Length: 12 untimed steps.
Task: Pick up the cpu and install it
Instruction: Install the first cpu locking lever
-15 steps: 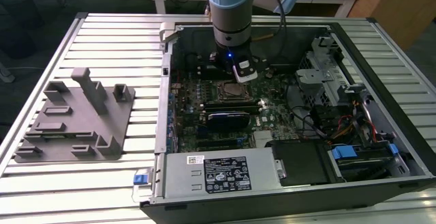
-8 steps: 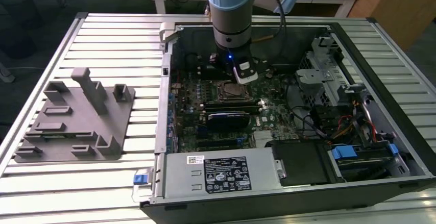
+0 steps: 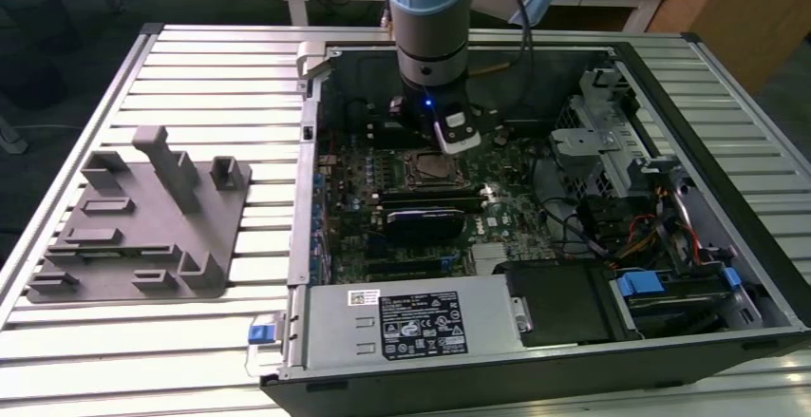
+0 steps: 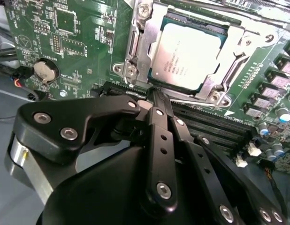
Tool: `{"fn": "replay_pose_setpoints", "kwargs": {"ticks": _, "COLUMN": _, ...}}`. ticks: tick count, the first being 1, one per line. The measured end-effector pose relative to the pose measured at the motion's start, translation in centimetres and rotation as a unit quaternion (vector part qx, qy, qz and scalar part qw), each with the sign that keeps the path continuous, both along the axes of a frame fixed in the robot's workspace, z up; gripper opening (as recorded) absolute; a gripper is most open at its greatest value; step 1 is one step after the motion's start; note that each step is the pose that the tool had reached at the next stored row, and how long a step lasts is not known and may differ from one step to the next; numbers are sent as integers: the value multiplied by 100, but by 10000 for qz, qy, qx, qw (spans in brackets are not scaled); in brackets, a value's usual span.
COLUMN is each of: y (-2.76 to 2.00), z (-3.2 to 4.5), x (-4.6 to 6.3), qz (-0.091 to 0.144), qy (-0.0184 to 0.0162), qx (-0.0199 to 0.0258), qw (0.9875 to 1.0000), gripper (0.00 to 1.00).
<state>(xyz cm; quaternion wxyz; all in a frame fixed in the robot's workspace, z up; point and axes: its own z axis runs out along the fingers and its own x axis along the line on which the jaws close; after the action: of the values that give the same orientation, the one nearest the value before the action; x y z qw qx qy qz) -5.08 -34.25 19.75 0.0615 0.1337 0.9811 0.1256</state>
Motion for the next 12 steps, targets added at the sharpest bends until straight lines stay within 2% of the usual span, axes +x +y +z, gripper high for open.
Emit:
{"fn": "replay_pose_setpoints", "kwargs": {"ticks": 5, "y": 2, "z": 75, "x": 1, "qz": 0, "qy": -1, "qx": 4, "qw": 10000, "gripper": 11}}
{"fn": "replay_pose_setpoints", "kwargs": {"ticks": 12, "y": 39, "z": 75, "x": -4, "qz": 0, "qy": 0, "qx": 53, "qw": 10000, "gripper": 11}}
